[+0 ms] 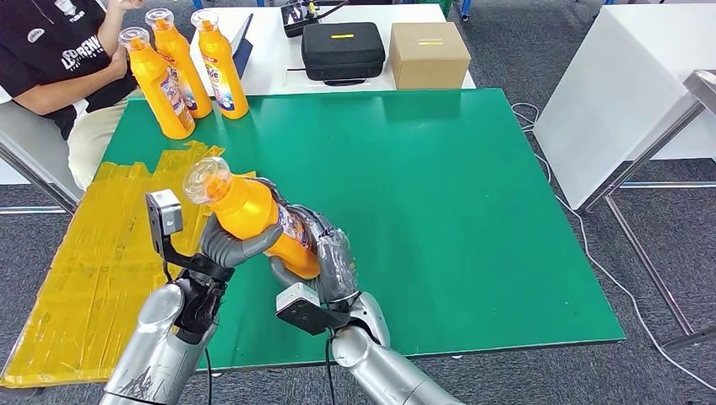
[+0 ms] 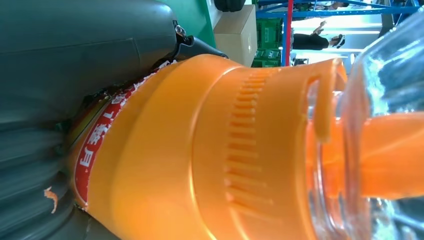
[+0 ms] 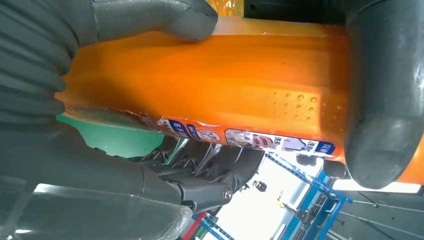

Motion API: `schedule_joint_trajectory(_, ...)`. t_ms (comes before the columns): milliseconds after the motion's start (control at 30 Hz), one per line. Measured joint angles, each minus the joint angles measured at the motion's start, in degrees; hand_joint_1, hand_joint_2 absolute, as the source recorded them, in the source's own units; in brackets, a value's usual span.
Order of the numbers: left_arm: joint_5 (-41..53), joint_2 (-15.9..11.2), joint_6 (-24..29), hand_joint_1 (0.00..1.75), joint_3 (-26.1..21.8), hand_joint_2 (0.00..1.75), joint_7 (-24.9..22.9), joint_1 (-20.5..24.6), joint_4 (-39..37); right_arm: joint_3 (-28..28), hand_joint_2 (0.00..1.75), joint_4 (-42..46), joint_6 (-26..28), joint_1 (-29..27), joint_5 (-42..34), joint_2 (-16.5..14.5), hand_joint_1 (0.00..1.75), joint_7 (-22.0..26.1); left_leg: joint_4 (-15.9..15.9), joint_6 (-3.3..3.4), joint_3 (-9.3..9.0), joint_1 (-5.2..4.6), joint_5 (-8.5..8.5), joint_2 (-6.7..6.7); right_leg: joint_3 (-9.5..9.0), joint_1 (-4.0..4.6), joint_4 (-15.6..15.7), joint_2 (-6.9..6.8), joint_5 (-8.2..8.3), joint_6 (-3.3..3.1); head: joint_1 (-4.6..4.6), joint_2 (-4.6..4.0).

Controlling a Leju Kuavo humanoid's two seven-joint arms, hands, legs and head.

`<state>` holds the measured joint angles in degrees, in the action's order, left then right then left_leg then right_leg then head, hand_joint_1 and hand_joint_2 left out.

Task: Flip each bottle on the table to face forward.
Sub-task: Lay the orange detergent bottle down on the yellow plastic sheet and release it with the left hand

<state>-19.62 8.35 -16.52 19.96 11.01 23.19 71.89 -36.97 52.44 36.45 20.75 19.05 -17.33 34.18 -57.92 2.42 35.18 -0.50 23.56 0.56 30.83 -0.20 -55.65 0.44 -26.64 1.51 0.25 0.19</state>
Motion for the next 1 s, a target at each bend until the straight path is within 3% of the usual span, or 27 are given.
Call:
schedule_joint_trajectory(67,0.1,0.0,0.0,1.74,0.0,1.75,0.4,-0.2,0.0,0.2,1.75,0.4,-0.2,-0.4,-0.1,0.1,0.35,0.0,0.0,0.0,0.0,0.0,0.0,0.0,0.0,0.0,0.0,0.0,0.0,0.0,0.01,0.0)
schedule_joint_trajectory(100,0.4,0.0,0.0,1.75,-0.1,1.75,0.7,-0.3,0.1,0.3,1.75,0.7,-0.5,-0.7,-0.1,0.3,0.0,0.0,0.0,0.0,0.0,0.0,0.0,0.01,-0.01,0.0,0.0,0.0,0.0,0.0,0.01,0.0)
schedule_joint_trajectory(333,3.9,0.0,0.5,1.75,-1.3,1.75,1.9,-2.4,2.0,2.0,1.75,8.0,-7.3,-4.7,-1.9,2.5,0.0,-2.2,0.0,0.0,0.06,-0.01,0.01,0.03,0.01,0.0,0.0,-0.01,0.0,0.0,0.01,0.0)
schedule_joint_trajectory(800,4.9,0.0,1.1,1.74,-2.2,1.75,2.2,-3.2,3.0,3.2,1.75,14.1,-8.9,-6.7,-2.8,4.3,0.0,-2.7,0.0,0.0,0.06,0.0,0.0,0.04,0.01,0.0,0.0,-0.01,0.0,0.0,0.01,-0.01)
schedule_joint_trajectory(1000,9.5,-0.7,4.4,1.74,-5.5,1.75,4.2,-3.0,2.6,7.6,1.75,25.1,-10.3,-10.9,-3.2,6.6,0.0,-3.7,0.0,0.0,0.06,-0.01,0.01,0.06,0.02,-0.01,0.0,-0.02,0.0,0.0,0.01,-0.01)
